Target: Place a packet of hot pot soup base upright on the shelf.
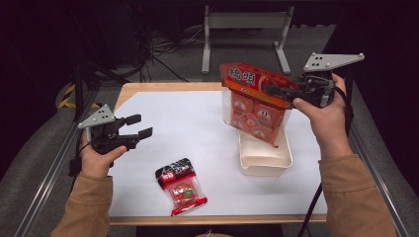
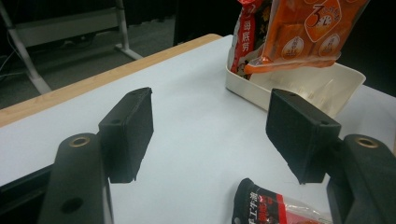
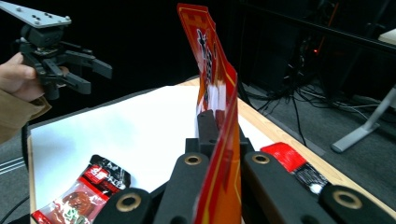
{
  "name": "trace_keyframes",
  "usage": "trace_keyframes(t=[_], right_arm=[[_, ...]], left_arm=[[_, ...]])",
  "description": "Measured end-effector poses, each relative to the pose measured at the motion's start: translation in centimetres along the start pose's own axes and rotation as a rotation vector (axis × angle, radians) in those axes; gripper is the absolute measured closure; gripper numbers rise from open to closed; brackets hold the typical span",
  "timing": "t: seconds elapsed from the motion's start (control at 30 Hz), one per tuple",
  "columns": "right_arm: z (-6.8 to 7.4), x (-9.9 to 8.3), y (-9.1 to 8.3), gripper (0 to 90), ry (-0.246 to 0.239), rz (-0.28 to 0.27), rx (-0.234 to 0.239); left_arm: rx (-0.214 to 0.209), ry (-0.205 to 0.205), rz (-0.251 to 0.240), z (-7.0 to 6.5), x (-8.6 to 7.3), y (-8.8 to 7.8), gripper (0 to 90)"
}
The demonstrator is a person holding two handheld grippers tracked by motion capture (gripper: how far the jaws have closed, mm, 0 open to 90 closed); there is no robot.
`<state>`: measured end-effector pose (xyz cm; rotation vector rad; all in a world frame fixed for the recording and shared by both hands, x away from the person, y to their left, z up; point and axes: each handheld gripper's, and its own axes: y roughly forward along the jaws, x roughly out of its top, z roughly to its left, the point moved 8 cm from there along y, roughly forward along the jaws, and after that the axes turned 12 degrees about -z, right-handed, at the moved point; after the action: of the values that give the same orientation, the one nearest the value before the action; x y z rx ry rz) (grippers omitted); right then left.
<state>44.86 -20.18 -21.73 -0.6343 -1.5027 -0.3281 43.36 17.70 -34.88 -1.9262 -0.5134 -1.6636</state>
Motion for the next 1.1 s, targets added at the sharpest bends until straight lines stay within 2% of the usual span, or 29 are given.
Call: trace_keyframes(t=[0.27,0.53,0.73,0.93,1.1], right_arm=[[-1.1,-0.9,-0.7,89.8,0.027,-0.002,-0.034],[-2.3,-1.9,-1.2,89.8,0.06,-0.001,-0.085],[-2.7,-2.5,-1.4,89.8,0.075,0.005,-0.106],[-2.8,-2.7,-1.7,89.8,0.092,-0.011,-0.098],[-2.7,-3.0,-1.9,89.8,0.099,0.0,-0.095]], left_arm=[[-0.012,-0.009,0.033,-0.1,-0.5,0.2,32.7],[-0.013,-0.015,0.046,0.0,-0.7,0.4,32.5],[-0.014,-0.014,0.048,0.0,-0.8,0.4,32.4],[-0.014,-0.021,0.058,0.1,-1.0,0.4,32.4],[-0.015,-0.016,0.06,0.1,-1.0,0.5,32.4]])
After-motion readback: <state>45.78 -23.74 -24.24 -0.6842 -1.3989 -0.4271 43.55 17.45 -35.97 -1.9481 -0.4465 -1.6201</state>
